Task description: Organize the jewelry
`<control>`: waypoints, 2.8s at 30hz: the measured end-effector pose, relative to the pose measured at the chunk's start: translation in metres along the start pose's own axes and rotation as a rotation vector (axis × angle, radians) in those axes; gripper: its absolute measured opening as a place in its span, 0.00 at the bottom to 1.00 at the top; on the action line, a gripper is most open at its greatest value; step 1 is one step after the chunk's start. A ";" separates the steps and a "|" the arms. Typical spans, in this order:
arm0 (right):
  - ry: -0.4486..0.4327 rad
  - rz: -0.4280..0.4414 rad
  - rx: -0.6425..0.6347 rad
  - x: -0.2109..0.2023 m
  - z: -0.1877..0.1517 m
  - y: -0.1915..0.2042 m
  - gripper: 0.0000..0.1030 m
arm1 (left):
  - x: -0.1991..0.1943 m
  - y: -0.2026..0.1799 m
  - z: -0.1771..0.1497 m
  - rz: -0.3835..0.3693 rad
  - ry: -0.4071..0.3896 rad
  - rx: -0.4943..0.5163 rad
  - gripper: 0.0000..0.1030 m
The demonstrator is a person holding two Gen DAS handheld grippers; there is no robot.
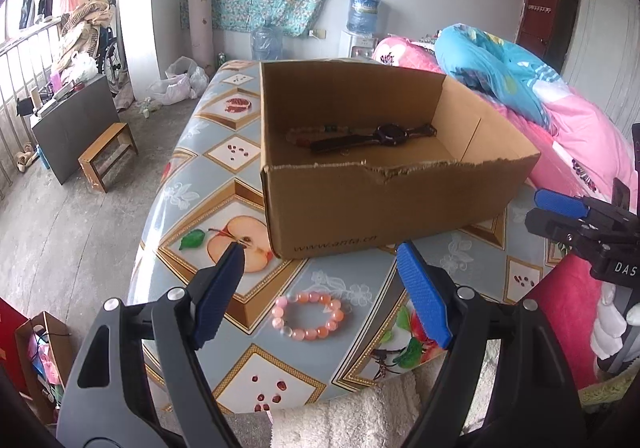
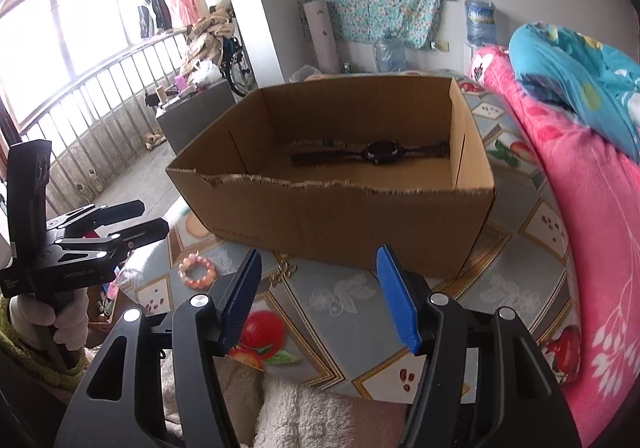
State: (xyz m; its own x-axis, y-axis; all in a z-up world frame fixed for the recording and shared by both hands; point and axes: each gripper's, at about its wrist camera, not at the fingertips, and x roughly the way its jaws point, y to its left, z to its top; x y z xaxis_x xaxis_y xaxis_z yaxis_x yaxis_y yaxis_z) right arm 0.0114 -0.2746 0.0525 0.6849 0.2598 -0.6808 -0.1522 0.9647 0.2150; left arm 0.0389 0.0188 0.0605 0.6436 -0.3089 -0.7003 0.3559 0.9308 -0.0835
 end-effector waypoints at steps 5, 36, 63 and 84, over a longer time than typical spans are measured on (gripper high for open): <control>0.068 -0.019 0.030 0.029 -0.015 -0.003 0.57 | 0.021 -0.015 -0.013 0.005 0.041 0.052 0.73; 0.160 0.022 0.099 0.085 -0.019 -0.021 0.44 | 0.090 -0.080 -0.023 -0.088 0.140 0.285 0.28; 0.152 0.024 0.106 0.082 -0.020 -0.025 0.44 | 0.094 -0.079 -0.024 -0.122 0.161 0.291 0.11; 0.140 -0.005 -0.149 0.119 -0.011 0.052 0.39 | 0.069 -0.027 -0.018 -0.038 0.118 0.165 0.11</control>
State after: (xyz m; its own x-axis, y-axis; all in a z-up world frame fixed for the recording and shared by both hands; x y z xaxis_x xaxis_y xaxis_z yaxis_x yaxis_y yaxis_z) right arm 0.0773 -0.1934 -0.0256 0.5815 0.2480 -0.7748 -0.2596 0.9592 0.1122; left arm 0.0615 -0.0244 0.0014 0.5468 -0.3095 -0.7779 0.4913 0.8710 -0.0012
